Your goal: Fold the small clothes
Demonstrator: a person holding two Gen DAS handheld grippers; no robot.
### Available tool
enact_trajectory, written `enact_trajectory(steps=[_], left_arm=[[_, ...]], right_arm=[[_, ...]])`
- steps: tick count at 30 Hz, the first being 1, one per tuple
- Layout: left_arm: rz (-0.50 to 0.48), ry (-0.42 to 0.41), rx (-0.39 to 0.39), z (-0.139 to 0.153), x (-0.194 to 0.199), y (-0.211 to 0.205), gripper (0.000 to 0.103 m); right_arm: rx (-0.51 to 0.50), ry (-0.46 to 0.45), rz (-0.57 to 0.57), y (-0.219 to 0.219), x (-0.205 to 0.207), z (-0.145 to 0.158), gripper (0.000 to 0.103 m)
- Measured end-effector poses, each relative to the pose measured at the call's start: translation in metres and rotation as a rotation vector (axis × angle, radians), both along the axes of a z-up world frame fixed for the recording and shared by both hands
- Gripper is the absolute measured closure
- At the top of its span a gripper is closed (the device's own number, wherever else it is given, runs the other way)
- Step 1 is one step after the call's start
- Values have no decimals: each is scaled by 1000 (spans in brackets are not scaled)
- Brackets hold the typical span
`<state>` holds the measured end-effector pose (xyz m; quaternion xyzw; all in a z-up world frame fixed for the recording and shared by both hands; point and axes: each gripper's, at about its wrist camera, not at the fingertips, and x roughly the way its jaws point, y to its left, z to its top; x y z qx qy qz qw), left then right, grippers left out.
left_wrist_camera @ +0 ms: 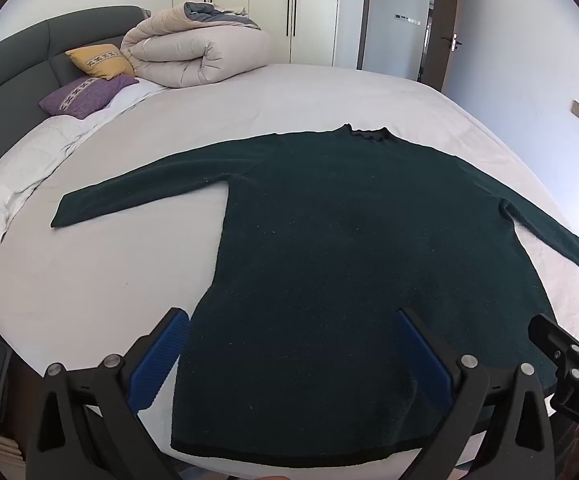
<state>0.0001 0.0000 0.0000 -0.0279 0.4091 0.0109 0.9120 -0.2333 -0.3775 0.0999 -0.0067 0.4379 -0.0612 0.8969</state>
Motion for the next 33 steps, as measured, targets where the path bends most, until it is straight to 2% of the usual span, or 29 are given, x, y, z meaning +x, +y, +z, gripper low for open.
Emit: enact_trajectory(steps=[7, 12, 33], left_arm=[[-7, -1, 3, 0, 0, -1, 0], [-10, 0, 4, -6, -7, 12, 0], [-3, 10, 5, -12, -8, 8, 0]], right_arm=[[2, -5, -10, 0, 3, 2, 0], [-3, -9, -3, 1, 1, 0, 0], [-2, -12, 2, 1, 1, 0, 0]])
